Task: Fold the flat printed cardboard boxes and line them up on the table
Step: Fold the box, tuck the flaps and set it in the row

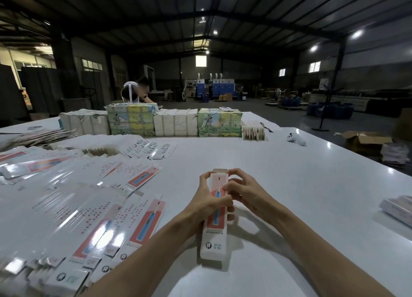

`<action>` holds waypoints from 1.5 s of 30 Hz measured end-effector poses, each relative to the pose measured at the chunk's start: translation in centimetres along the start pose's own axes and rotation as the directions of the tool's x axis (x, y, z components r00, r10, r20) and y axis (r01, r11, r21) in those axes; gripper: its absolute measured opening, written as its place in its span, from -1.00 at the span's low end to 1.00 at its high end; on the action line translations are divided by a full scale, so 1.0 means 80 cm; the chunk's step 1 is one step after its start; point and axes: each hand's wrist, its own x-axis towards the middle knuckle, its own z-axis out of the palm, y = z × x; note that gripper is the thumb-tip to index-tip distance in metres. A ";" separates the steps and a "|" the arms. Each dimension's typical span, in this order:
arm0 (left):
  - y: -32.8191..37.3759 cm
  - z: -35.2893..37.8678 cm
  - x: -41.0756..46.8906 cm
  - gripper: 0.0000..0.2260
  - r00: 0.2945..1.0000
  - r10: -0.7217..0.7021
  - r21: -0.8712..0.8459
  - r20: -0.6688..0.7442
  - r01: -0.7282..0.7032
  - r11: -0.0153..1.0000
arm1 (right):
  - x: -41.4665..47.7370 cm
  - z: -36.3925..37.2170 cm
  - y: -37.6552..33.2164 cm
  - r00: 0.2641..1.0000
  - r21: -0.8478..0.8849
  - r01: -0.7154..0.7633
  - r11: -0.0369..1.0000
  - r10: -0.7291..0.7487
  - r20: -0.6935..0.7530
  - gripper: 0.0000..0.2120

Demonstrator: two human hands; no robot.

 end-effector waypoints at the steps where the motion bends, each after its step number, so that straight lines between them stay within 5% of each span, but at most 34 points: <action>1: 0.000 -0.001 0.000 -0.18 1.000 0.001 -0.012 0.003 -0.001 1.000 | -0.002 0.003 0.000 1.000 -0.018 0.019 1.000 -0.019 -0.009 -0.70; 7: -0.002 0.001 0.002 -0.11 0.999 0.009 0.041 0.043 -0.011 0.999 | -0.004 0.003 -0.011 0.972 -0.107 0.006 0.994 -0.031 -0.234 -0.70; 17: 0.001 -0.003 -0.003 -0.20 0.991 0.015 0.011 0.135 -0.017 1.000 | -0.011 0.001 -0.016 0.959 -0.300 0.160 0.940 -0.221 -0.179 -0.79; 23: -0.001 -0.003 -0.002 -0.21 0.991 0.019 0.017 0.131 -0.022 1.000 | -0.011 0.010 -0.026 0.965 -0.163 0.090 0.983 -0.126 -0.229 -0.71; 30: -0.002 0.002 -0.005 -0.19 0.984 0.085 0.055 0.158 -0.095 0.994 | -0.012 0.002 -0.033 0.963 -0.040 -0.028 0.999 0.016 -0.268 -0.90; 45: -0.001 -0.001 -0.004 -0.19 0.991 0.081 0.035 0.103 -0.085 0.996 | -0.014 0.004 -0.035 0.983 -0.062 -0.015 0.998 0.003 -0.183 -0.82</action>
